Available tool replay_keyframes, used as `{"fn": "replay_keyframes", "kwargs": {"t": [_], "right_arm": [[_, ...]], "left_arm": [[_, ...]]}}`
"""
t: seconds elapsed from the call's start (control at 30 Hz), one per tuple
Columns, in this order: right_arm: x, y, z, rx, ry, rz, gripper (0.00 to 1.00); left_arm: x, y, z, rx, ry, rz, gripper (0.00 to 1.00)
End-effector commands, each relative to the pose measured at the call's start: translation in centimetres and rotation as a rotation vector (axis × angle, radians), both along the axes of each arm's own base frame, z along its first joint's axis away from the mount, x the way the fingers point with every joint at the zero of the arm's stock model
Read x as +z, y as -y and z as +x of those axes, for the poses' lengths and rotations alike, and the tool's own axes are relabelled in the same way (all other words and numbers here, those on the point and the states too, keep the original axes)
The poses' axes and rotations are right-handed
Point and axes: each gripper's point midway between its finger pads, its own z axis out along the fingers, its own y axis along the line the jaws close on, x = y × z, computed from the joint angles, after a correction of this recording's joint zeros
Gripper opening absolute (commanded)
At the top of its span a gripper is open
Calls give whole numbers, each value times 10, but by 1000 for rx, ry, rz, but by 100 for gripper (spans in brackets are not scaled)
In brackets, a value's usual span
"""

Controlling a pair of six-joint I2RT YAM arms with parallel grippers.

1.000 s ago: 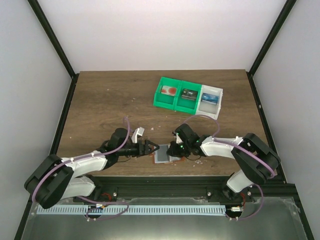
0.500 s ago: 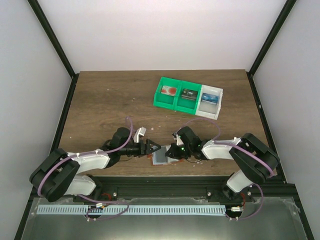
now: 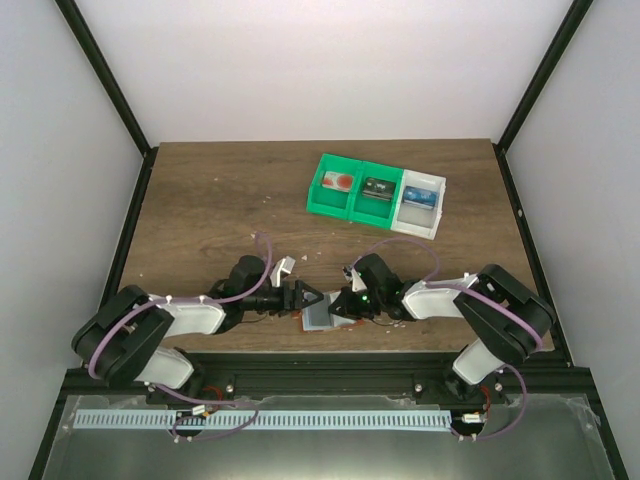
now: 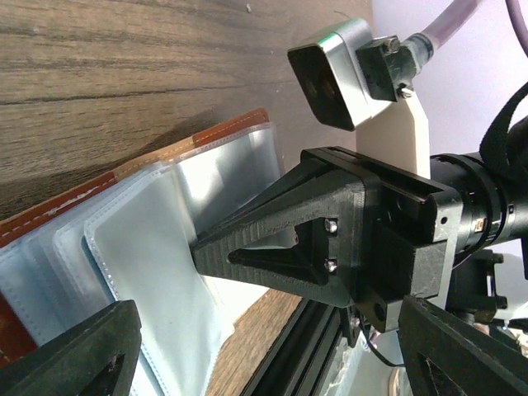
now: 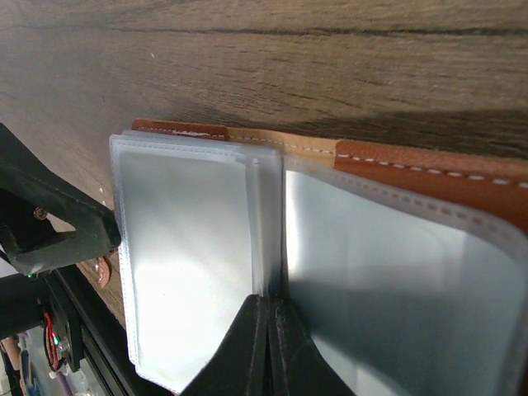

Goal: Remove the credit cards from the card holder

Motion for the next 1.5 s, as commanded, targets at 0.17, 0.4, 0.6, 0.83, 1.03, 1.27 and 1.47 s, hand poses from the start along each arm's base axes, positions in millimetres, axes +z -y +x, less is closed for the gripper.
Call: {"fn": "replay_keyframes", "kwargs": {"t": [0.17, 0.4, 0.6, 0.83, 1.03, 1.27, 1.47], "right_arm": [[-23, 15, -17, -4, -68, -75, 1], [-24, 15, -17, -7, -70, -75, 0], [-24, 15, -16, -7, -69, -77, 0], [-26, 14, -17, -2, -76, -76, 0], [-27, 14, -18, -2, -84, -77, 1], [-25, 13, -18, -1, -83, -74, 4], [-8, 13, -11, -19, -31, -62, 10]], "left_arm": [[1, 5, 5, -18, 22, 2, 86], [-10, 0, 3, -7, 7, 45, 86], [-11, 0, 3, -10, 7, 45, 86], [-8, 5, 2, -23, -10, 13, 86], [-4, 9, 0, -40, -21, -22, 84], [12, 15, -1, -54, -15, -92, 84], [19, 19, -2, -65, -19, -112, 83]]}}
